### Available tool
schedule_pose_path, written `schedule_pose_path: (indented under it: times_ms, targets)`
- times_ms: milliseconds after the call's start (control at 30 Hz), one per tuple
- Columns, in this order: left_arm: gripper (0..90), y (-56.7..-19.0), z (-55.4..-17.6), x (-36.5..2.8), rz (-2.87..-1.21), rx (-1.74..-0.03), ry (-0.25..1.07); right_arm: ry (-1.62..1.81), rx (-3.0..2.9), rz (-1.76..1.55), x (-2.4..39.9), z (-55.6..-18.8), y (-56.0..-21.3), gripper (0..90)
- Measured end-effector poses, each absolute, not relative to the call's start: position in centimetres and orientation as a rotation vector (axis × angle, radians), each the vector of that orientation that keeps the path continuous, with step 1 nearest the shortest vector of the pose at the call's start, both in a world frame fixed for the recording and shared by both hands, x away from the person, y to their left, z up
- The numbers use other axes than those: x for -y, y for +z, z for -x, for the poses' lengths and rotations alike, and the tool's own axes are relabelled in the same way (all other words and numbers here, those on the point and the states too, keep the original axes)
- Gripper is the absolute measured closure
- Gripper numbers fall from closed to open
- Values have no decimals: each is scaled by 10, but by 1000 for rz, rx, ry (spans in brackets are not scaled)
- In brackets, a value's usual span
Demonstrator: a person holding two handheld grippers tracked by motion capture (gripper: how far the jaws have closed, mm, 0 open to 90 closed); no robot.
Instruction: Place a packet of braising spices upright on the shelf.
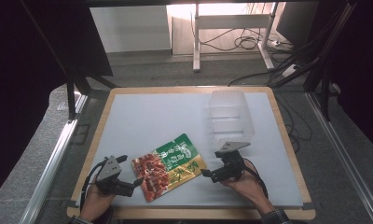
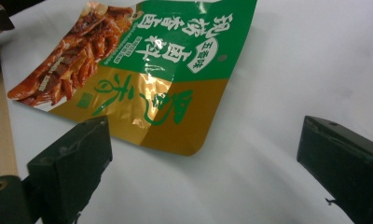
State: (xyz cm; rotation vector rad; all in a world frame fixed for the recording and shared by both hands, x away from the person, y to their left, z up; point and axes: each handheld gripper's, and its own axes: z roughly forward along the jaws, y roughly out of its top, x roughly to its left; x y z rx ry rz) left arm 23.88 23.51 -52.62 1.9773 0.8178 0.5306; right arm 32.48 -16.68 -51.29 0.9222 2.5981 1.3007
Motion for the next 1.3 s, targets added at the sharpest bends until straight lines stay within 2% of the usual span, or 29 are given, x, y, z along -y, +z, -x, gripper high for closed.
schedule_pose_path:
  times_ms: [267, 800, 1300]
  targets:
    - [0, -526, -239, -235, -1980, -815, 532, 1238, -2636, -912, 155, -331, -517, 120]
    - [0, -526, -238, -235, -1979, -812, 534, 1181, -2733, -868, 130, -338, -522, 381]
    - [0, -526, -238, -236, -1978, -812, 536, 1130, -2738, -848, 108, -348, -517, 440]
